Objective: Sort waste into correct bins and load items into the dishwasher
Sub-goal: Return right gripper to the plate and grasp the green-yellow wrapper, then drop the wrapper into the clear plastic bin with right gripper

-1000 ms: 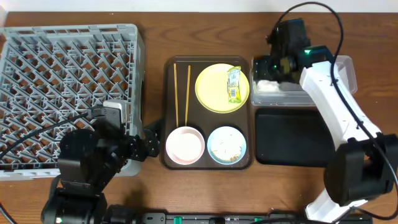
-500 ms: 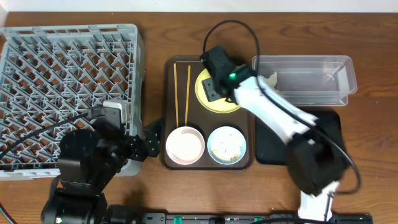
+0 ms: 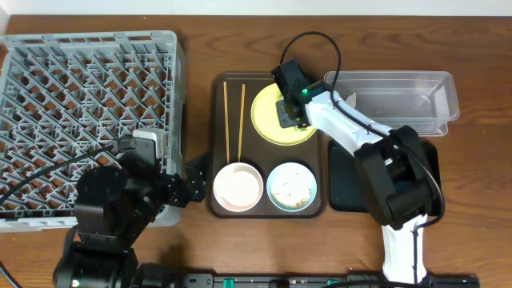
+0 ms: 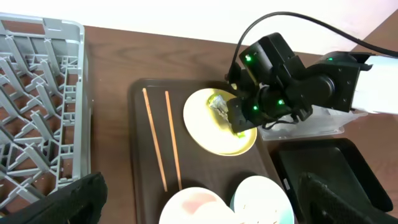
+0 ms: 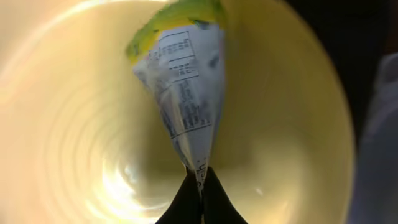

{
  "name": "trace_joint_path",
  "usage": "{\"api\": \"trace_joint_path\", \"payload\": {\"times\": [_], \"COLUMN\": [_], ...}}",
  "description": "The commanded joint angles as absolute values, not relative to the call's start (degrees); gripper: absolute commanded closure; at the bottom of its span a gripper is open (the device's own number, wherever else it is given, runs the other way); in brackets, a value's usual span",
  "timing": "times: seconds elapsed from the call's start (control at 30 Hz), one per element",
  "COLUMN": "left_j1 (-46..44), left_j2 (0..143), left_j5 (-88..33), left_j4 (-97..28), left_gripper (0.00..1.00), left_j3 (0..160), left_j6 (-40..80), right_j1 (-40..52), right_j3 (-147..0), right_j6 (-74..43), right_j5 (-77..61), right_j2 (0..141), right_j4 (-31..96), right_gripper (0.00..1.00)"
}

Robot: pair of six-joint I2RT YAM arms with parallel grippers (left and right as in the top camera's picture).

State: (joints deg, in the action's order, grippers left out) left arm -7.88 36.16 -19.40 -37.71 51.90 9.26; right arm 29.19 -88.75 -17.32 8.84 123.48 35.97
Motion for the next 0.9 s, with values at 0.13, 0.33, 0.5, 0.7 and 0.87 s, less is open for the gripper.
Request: {"api": "trace_joint_path", "payload": {"times": [0.13,0.33,0.5,0.7,0.87], "left_j1": [-7.68,-7.68,-7.68,-7.68,-7.68], "left_j2": [35.86,35.86,35.86,35.86,35.86], "left_j5": [-20.12,-20.14,-20.12,-20.12,-20.14], "left_j4": [-37.76,-37.76,-37.76,-37.76,-37.76], "left_gripper": [0.02,0.02,0.02,0.02,0.02], "left_j3": [53.39,53.39,53.39,53.39,53.39], "left_j6": [9.98,9.98,9.98,9.98,9.98], "right_j1": [27.79,20.05,13.78,8.84,9.28], "right_j3": [-89.69,-89.69,-88.99,-88.97,-89.06], "right_j6": [-16.49,-15.62,-15.57,-13.15,-12.97], "right_j5": [4.78,7.90,1.69,-0.19,-9.15], "right_j2": [109.58,103.18,104.75,105.65,103.22], "right_j4": [36.64,41.87,52.34,53.21,54.30], "right_gripper": [0.99,0.99,0.99,0.43,0.42]}}
